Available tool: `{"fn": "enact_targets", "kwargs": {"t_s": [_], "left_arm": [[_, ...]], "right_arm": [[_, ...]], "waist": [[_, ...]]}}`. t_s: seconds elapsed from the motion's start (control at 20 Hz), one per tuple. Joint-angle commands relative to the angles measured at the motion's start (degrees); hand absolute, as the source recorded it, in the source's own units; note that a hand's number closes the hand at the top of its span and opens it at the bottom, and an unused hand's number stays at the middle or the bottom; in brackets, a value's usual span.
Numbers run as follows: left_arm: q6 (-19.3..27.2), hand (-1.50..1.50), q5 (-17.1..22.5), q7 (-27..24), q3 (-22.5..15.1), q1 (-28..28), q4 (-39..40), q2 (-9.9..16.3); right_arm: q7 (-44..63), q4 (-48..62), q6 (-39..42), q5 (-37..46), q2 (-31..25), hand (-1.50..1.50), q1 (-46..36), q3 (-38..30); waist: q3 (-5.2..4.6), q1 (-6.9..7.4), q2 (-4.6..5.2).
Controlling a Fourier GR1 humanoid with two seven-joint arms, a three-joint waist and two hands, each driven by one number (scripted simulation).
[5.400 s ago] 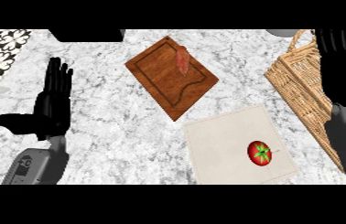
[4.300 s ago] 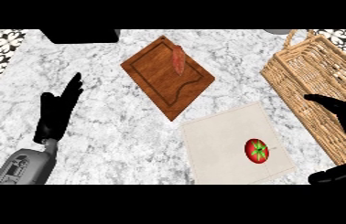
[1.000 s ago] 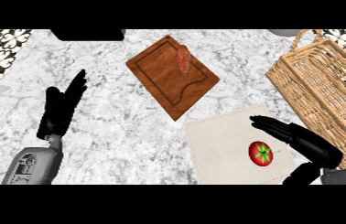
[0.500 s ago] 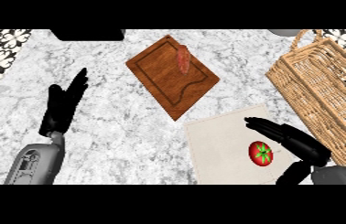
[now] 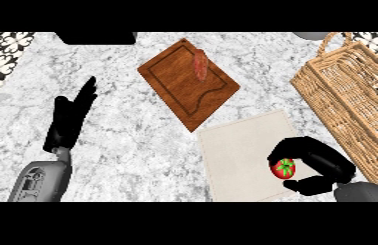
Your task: Pick the tomato from the placemat and place it in the basket
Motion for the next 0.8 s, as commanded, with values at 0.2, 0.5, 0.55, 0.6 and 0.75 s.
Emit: {"fn": "enact_targets", "kwargs": {"t_s": [0.2, 0.5, 0.55, 0.6, 0.75], "left_arm": [[0.7, 0.00, -1.0, -0.9, -0.5, 0.7, 0.9, -2.1], [0.0, 0.00, -0.8, -0.4, 0.9, 0.8, 0.0, 0.2], [-0.2, 0.00, -0.3, 0.6, 1.6, -0.7, 0.0, 0.6], [-1.9, 0.00, 0.7, -1.6, 2.4, 1.0, 0.6, 1.8], [-1.8, 0.00, 0.9, -1.4, 2.2, 1.6, -0.1, 0.9]], "right_arm": [[10.9, -2.5, -8.0, 10.9, 3.7, 1.50, -0.4, 2.5], [38.4, -10.8, -8.2, 27.5, 7.5, 1.50, 3.2, 8.8], [41.6, -12.0, -6.6, 29.5, 8.0, 1.50, 2.7, 9.7], [42.7, -16.7, -5.5, 30.7, 7.2, 1.50, 5.9, 10.9], [50.3, -22.1, -4.6, 36.4, 12.6, 1.50, 6.4, 16.1]], "waist": [[-0.04, -0.30, 0.04], [-0.28, -1.12, -0.46], [-0.20, -0.94, -0.34], [-0.18, -1.22, -0.40], [-0.06, -0.54, -0.19]]}}
